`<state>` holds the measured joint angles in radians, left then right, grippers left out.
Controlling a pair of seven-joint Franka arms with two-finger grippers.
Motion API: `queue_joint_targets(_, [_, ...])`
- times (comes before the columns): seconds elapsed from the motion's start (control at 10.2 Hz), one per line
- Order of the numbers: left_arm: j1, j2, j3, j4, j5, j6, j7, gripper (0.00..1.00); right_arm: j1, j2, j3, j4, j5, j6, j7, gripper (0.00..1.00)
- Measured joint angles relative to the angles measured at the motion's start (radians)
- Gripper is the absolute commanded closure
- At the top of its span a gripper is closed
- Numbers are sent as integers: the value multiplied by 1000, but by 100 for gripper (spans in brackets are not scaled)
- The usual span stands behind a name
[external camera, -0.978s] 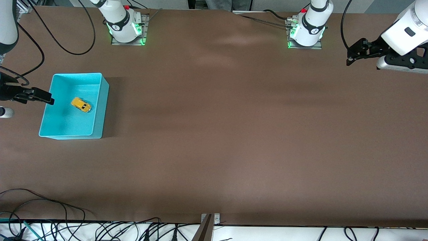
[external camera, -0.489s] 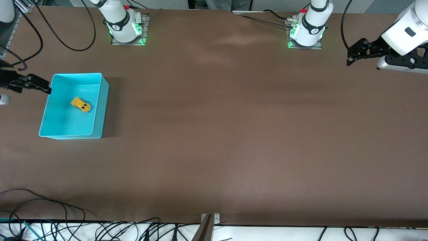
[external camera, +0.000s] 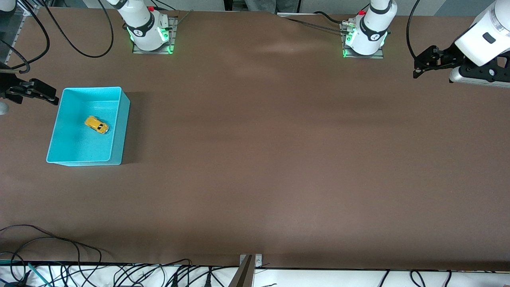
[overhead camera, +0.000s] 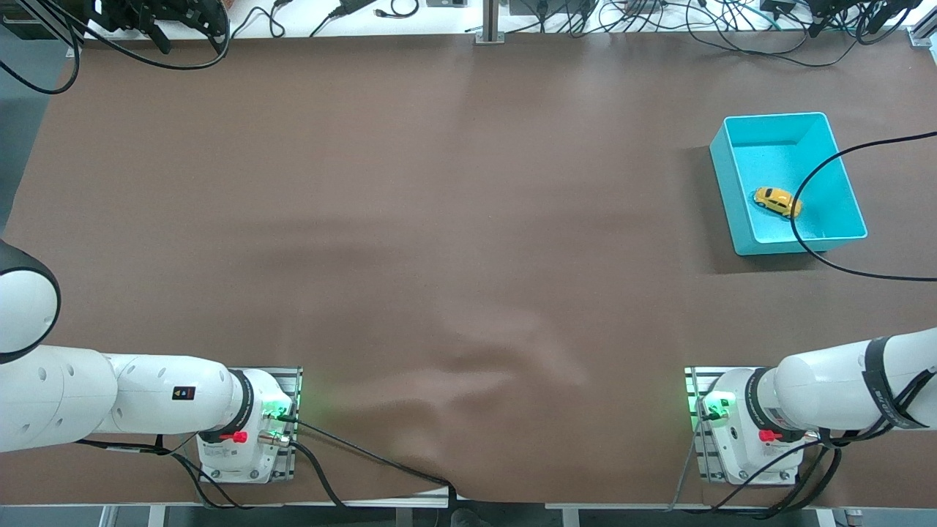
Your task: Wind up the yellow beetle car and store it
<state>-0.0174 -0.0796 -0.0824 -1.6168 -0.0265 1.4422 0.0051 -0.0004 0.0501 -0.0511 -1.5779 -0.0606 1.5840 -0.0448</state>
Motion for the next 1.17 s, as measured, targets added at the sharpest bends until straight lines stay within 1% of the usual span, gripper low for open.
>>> queue_joint_targets(0.39, [0,0,0,0,0,0,-1,0,0,7,0,0,0,12,5,0])
queue_joint_targets(0.59, [1,0,0,0,0,0,-1,0,1,10,0,0,20,39,44,0])
queue_joint_targets(1.17, [1,0,0,0,0,0,-1,0,15,11,6,-1,27,39,62,0])
